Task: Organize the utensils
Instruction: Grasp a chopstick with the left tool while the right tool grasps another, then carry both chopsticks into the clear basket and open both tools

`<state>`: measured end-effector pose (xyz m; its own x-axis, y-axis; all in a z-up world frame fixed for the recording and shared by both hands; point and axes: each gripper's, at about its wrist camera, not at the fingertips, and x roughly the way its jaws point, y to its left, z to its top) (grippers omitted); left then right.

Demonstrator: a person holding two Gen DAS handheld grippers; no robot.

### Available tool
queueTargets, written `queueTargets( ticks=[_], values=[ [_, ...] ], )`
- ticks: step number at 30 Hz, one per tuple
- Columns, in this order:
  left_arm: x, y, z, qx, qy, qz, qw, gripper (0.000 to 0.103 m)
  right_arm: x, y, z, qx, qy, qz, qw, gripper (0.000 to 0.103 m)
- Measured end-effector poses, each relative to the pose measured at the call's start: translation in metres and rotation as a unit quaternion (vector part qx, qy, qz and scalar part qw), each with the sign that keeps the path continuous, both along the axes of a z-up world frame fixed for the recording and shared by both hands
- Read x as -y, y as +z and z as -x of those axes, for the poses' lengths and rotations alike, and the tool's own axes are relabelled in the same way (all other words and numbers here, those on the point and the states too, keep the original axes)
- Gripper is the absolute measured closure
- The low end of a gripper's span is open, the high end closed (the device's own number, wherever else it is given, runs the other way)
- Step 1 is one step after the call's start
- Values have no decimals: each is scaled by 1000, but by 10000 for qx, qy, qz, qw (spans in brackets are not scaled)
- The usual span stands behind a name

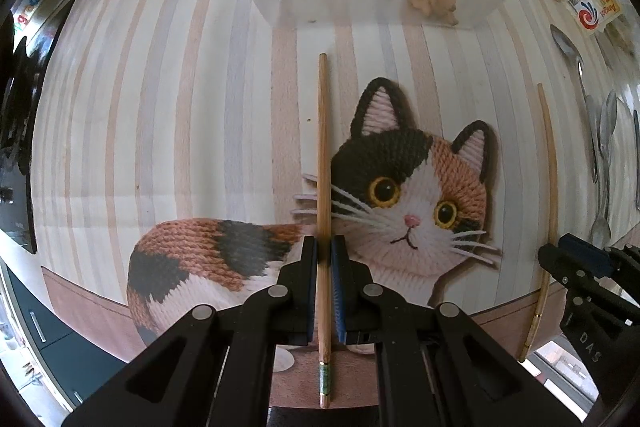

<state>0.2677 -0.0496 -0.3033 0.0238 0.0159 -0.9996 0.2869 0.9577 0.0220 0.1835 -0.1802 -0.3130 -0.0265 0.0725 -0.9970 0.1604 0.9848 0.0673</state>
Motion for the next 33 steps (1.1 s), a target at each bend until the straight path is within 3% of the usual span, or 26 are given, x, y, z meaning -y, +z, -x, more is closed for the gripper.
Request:
queueTargets(
  ticks=[7, 13, 25, 33],
  values=[
    [-1, 2, 2, 53, 38, 34, 10000, 98, -15, -3, -7, 61, -17, 76, 10000, 79],
    [-1, 2, 10, 179, 21, -12, 9998, 98, 0, -6, -2, 204, -281, 129, 9993, 96],
    [-13, 6, 27, 249, 109, -127, 9995, 98, 3, -8, 3, 225, -398, 76, 9989, 96],
    [-43, 39, 34, 650, 308, -207, 9972, 98, 13, 3, -3, 417, -444, -4, 9981, 96]
  ],
)
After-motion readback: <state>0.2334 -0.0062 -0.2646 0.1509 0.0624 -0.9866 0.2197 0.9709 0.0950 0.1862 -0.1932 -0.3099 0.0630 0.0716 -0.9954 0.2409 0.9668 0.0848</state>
